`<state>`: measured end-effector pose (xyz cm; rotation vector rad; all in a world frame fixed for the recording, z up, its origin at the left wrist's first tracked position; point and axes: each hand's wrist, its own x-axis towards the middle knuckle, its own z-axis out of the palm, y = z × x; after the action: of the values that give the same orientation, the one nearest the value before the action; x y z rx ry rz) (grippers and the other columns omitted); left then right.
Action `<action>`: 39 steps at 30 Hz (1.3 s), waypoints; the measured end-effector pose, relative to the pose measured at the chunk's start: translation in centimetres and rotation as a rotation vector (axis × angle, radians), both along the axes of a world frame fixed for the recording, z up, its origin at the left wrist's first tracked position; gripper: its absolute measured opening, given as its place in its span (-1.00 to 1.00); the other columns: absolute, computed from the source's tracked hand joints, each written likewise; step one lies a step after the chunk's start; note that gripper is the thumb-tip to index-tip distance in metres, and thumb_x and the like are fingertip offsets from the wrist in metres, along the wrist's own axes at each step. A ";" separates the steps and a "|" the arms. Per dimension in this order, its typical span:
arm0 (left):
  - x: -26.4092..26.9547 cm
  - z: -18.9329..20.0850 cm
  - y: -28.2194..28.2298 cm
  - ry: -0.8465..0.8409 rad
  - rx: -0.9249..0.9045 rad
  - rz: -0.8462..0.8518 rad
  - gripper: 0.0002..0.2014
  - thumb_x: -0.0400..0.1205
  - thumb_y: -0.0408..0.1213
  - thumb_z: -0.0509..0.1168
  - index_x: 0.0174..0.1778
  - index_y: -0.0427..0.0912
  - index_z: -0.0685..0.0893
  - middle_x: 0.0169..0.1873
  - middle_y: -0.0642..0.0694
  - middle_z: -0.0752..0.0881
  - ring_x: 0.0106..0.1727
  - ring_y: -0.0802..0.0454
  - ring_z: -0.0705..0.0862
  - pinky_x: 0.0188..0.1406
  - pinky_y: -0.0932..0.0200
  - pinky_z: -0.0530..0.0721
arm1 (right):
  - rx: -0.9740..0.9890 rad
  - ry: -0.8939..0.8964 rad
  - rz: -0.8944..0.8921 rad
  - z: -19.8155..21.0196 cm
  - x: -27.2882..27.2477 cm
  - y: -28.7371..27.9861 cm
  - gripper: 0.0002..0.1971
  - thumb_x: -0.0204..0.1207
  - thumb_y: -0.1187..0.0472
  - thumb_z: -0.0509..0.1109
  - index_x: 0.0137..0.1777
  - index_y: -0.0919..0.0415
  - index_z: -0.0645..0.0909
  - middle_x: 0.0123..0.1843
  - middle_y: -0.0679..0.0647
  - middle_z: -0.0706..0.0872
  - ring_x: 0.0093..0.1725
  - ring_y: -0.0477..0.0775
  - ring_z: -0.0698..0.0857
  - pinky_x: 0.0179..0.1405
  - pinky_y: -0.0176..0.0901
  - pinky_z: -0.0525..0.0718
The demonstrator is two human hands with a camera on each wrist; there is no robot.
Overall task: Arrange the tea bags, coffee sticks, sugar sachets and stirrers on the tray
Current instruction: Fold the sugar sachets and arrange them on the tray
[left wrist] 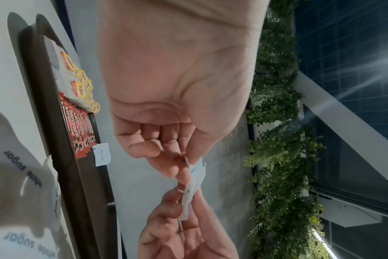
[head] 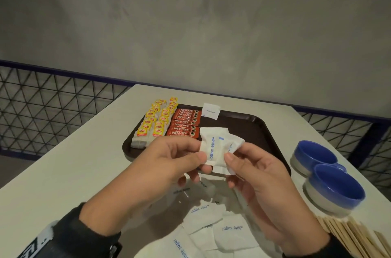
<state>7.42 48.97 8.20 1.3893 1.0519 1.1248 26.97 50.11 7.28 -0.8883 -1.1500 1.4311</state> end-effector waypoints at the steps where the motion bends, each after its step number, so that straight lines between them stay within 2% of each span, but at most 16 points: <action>1: 0.1 0.0 -0.1 -0.010 -0.008 -0.011 -0.86 0.68 -0.33 0.40 -0.08 -0.13 0.88 -0.24 -0.13 0.86 -0.32 0.05 0.69 -0.36 0.23 0.55 | -0.016 0.014 0.020 -0.1 0.1 0.0 -0.76 0.44 0.32 0.51 0.10 0.28 0.83 0.08 0.38 0.83 -0.10 0.18 0.65 -0.25 -0.07 0.59; 4: 0.4 -0.1 -0.2 -0.006 0.011 0.010 -0.85 0.68 -0.29 0.40 -0.13 -0.12 0.88 -0.31 -0.05 0.82 -0.29 0.08 0.71 -0.32 0.19 0.56 | -0.072 0.080 0.088 -0.1 0.2 0.0 -0.70 0.44 0.32 0.49 0.16 0.42 0.77 0.12 0.47 0.80 -0.10 0.20 0.68 -0.30 -0.13 0.67; 6: 0.4 -0.1 0.0 -0.055 0.063 0.096 -0.90 0.65 -0.32 0.45 -0.06 -0.11 0.89 -0.32 0.00 0.81 -0.30 0.10 0.72 -0.33 0.17 0.56 | -0.108 0.129 0.118 0.0 0.3 -0.1 -0.71 0.47 0.34 0.46 0.17 0.43 0.75 0.15 0.44 0.81 -0.12 0.16 0.67 -0.30 -0.15 0.66; 9: -0.5 -0.3 0.3 -0.023 0.231 0.172 -0.70 0.43 -0.41 0.48 0.03 -0.01 0.83 0.00 -0.02 0.85 -0.03 0.08 0.78 -0.19 0.09 0.68 | -0.152 0.182 0.137 0.2 0.3 -0.2 -0.76 0.51 0.36 0.43 0.14 0.40 0.78 0.14 0.34 0.84 -0.20 0.04 0.69 -0.32 -0.19 0.66; 12: -0.5 -0.4 -0.2 0.078 0.358 0.073 -0.52 0.33 -0.54 0.44 0.06 0.08 0.74 0.31 0.10 0.70 0.37 0.11 0.68 0.09 0.08 0.71 | -0.196 0.212 0.132 0.0 0.2 -0.1 -0.76 0.48 0.35 0.46 0.10 0.45 0.78 0.01 0.36 0.79 -0.28 0.02 0.66 -0.34 -0.20 0.66; 14: 0.0 -0.5 -0.5 0.189 0.388 0.024 -0.48 0.33 -0.52 0.50 0.09 0.13 0.75 0.40 0.20 0.61 0.50 0.12 0.59 0.29 0.08 0.66 | -0.231 0.235 0.149 0.0 0.1 0.0 -0.80 0.47 0.35 0.46 0.04 0.43 0.81 -0.08 0.34 0.74 -0.33 -0.01 0.66 -0.38 -0.24 0.67; 16: 0.4 -0.6 -0.5 0.248 0.389 0.071 -0.57 0.38 -0.49 0.59 0.01 0.15 0.81 0.32 0.25 0.64 0.46 0.17 0.61 0.29 0.14 0.65 | -0.249 0.240 0.185 0.3 0.2 0.0 -0.79 0.47 0.34 0.45 0.04 0.42 0.83 -0.15 0.29 0.71 -0.36 -0.03 0.65 -0.42 -0.28 0.67; 19: 0.6 -0.7 -0.2 0.148 0.312 0.169 -0.74 0.44 -0.42 0.65 -0.16 0.07 0.85 0.16 0.24 0.74 0.29 0.21 0.72 0.16 0.24 0.67 | -0.240 0.225 0.227 0.6 0.4 -0.1 -0.74 0.49 0.34 0.43 0.12 0.40 0.82 -0.19 0.22 0.74 -0.36 -0.07 0.64 -0.42 -0.31 0.67; 21: 0.6 -0.7 -0.1 0.078 0.239 0.220 -0.88 0.45 -0.22 0.64 -0.16 0.04 0.87 0.15 0.26 0.78 0.24 0.20 0.76 0.19 0.12 0.71 | -0.241 0.220 0.221 0.8 0.6 -0.2 -0.73 0.51 0.34 0.41 0.15 0.39 0.82 -0.16 0.24 0.76 -0.32 -0.04 0.64 -0.41 -0.28 0.66; 23: 0.5 -0.7 0.0 0.044 0.177 0.259 -0.80 0.40 -0.02 0.59 -0.15 -0.01 0.89 0.15 0.25 0.81 0.19 0.15 0.80 0.19 0.03 0.75 | -0.243 0.197 0.190 1.2 0.8 -0.2 -0.74 0.53 0.35 0.40 0.16 0.37 0.81 -0.05 0.35 0.78 -0.23 0.05 0.64 -0.35 -0.20 0.62; 24: 0.4 -0.6 0.1 0.021 0.156 0.266 -0.79 0.42 0.00 0.56 -0.14 -0.02 0.89 0.10 0.18 0.84 0.13 0.11 0.82 0.16 0.01 0.77 | -0.248 0.176 0.158 1.5 1.0 -0.3 -0.76 0.55 0.35 0.39 0.13 0.33 0.83 -0.02 0.36 0.80 -0.21 0.07 0.65 -0.31 -0.16 0.59; 27: 0.5 0.1 0.0 -0.059 0.095 0.226 -0.91 0.55 -0.19 0.53 -0.15 -0.11 0.90 -0.15 -0.09 0.90 -0.20 0.05 0.82 -0.14 0.09 0.77 | -0.240 0.079 0.042 2.0 1.5 -0.4 -0.77 0.59 0.34 0.38 -0.08 0.16 0.89 -0.11 0.20 0.87 -0.31 0.00 0.72 -0.16 -0.07 0.54; 29: 0.6 0.1 -0.1 -0.074 0.055 0.210 -0.93 0.56 -0.24 0.52 -0.15 -0.15 0.90 -0.23 -0.16 0.88 -0.31 0.05 0.77 -0.21 0.08 0.74 | -0.171 0.002 0.046 2.0 1.2 -0.6 -0.78 0.59 0.31 0.38 -0.04 0.15 0.89 -0.03 0.22 0.89 -0.24 0.02 0.74 -0.12 -0.03 0.55; 33: 1.0 -0.1 -0.1 -0.084 0.019 0.196 -0.91 0.57 -0.27 0.52 -0.13 -0.19 0.91 -0.27 -0.27 0.85 -0.33 -0.03 0.73 -0.21 0.06 0.76 | 0.040 -0.144 0.012 1.1 0.1 -1.1 -0.81 0.56 0.31 0.43 0.05 0.19 0.87 -0.03 0.26 0.88 -0.21 0.07 0.74 -0.26 -0.10 0.67; 36: 1.0 -0.4 0.0 -0.127 -0.011 0.186 -0.83 0.58 -0.22 0.49 -0.13 -0.25 0.91 -0.31 -0.32 0.81 -0.34 -0.06 0.70 -0.23 0.12 0.75 | 0.152 -0.216 -0.062 1.0 -0.2 -1.4 -0.80 0.58 0.41 0.44 0.01 0.19 0.87 -0.18 0.12 0.89 -0.37 -0.18 0.75 -0.43 -0.41 0.65; 39: 1.0 -0.5 0.1 -0.165 -0.052 0.146 -0.74 0.60 -0.16 0.44 -0.13 -0.30 0.91 -0.28 -0.31 0.81 -0.35 0.00 0.70 -0.23 0.18 0.78 | 0.159 -0.225 -0.085 0.7 -0.2 -1.3 -0.82 0.59 0.40 0.45 -0.02 0.18 0.87 -0.23 0.12 0.87 -0.42 -0.22 0.72 -0.47 -0.44 0.62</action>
<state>8.43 49.04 7.73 1.1719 1.0683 1.2868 26.79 48.77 7.96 -0.9914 -1.3570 1.1744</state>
